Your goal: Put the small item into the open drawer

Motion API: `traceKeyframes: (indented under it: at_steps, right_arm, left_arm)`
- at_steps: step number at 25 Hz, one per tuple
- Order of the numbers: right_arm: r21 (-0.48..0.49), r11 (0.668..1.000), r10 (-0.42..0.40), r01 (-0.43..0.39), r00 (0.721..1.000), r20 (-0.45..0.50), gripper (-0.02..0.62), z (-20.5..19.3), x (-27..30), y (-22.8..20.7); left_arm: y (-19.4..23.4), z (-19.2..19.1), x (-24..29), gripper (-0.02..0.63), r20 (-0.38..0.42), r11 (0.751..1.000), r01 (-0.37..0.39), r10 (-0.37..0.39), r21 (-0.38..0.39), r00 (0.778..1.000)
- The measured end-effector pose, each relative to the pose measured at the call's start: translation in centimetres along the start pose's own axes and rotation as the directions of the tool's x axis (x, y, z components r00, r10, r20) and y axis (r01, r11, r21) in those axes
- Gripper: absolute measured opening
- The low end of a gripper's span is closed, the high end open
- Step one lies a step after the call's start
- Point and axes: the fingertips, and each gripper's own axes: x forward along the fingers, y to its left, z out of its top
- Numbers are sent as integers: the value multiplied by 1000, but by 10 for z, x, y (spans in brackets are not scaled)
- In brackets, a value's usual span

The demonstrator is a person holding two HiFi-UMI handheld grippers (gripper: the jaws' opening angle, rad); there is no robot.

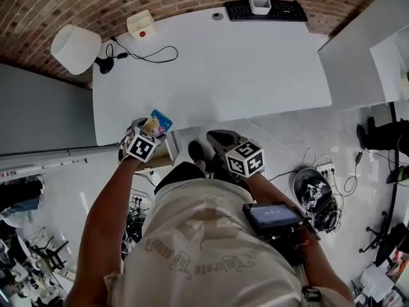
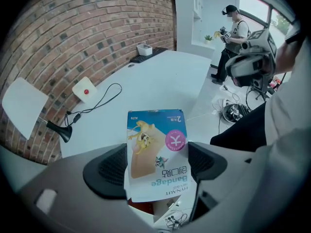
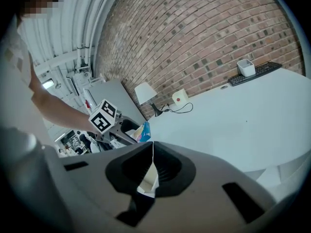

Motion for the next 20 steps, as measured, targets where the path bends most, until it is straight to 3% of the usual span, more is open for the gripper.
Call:
traceKeyframes:
  at_steps: [10,20]
  right_arm:
    - [-49,993,101,-104,993,-54,6,-1,40,35]
    - [-79,993,83,-91,992,-92,6,-9,86,77]
  left_arm:
    - [6,-56,-23,396,-27,998,-46,45,-37,999]
    - [18,-124,-31,396,-16,999,-11,10,-52,1000]
